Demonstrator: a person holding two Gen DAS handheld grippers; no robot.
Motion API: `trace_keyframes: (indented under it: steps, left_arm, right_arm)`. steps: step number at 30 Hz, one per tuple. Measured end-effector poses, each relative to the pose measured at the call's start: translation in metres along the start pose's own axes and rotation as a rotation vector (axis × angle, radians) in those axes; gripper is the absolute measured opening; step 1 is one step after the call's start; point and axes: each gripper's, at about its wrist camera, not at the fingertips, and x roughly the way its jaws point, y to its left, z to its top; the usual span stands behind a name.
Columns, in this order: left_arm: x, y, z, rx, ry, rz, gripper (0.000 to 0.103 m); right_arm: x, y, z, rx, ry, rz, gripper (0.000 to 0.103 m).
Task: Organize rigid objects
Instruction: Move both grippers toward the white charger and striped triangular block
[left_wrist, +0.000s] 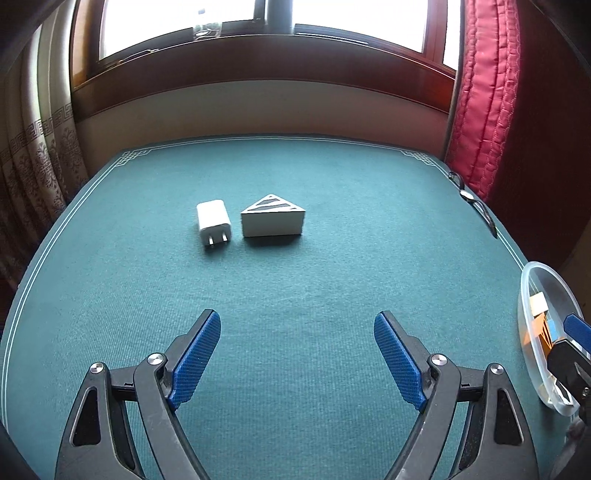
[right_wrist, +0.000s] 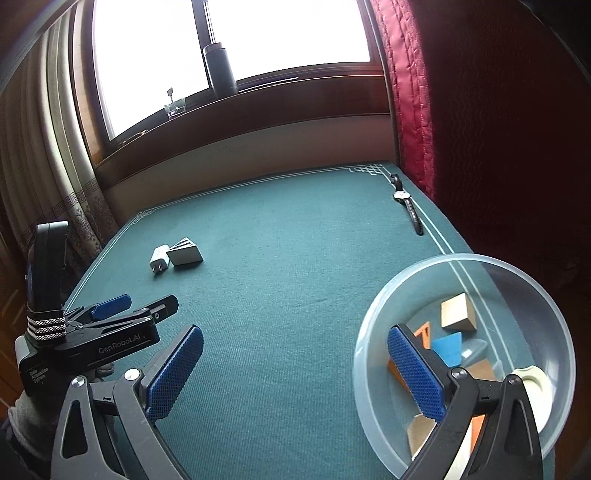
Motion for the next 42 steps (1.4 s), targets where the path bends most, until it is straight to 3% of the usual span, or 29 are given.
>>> trace_keyframes:
  steps: [14,32,42]
  left_arm:
    - [0.001,0.067,0.001,-0.150,-0.007,0.095,0.086]
    - [0.013,0.113,-0.004,-0.281,0.000,0.279,0.086]
    - [0.014,0.124,-0.007,-0.325,0.016,0.308,0.086]
  right_arm:
    - [0.055,0.047,0.013,-0.008,0.064,0.066,0.102]
    - [0.137,0.102,0.041,-0.039,0.114,0.122,0.102]
    - [0.167,0.130,0.056,-0.109,0.123,0.144,0.101]
